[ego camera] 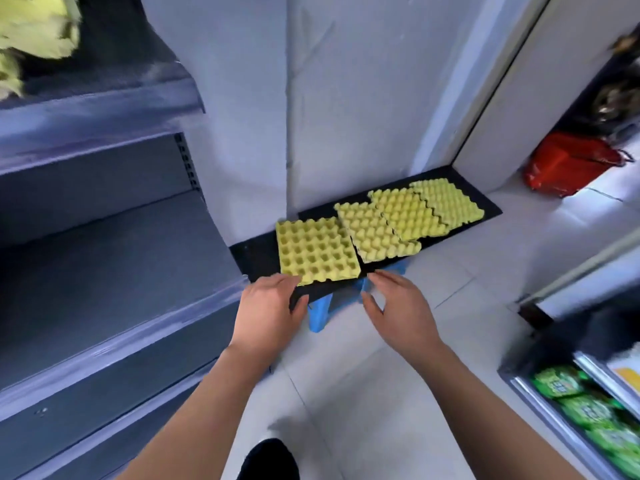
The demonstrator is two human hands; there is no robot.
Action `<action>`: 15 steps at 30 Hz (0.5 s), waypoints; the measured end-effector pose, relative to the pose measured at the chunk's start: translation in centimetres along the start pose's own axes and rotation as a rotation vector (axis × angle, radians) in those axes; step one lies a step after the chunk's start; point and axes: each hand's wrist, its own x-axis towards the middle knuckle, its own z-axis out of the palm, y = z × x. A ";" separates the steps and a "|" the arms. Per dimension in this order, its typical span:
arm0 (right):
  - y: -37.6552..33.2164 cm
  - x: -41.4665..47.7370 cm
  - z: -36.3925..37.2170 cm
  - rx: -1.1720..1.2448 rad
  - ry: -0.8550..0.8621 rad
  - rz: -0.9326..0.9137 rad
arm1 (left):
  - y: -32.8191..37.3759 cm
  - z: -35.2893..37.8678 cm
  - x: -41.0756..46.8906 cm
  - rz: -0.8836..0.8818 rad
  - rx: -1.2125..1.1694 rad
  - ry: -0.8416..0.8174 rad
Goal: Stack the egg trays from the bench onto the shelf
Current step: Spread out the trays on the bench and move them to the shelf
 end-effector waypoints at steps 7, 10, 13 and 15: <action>10.1 9.1 -1.1 -0.005 -0.015 0.138 | 4.3 7.1 12.3 0.069 -0.008 -0.087; 14.1 14.1 -1.9 -0.008 -0.017 0.210 | 5.8 9.6 18.6 0.061 -0.019 -0.123; 18.0 18.4 -2.9 0.003 -0.012 0.278 | 7.9 11.8 24.6 0.075 -0.018 -0.168; 20.6 21.1 -3.6 0.010 -0.008 0.303 | 9.6 13.5 28.5 0.088 0.007 -0.203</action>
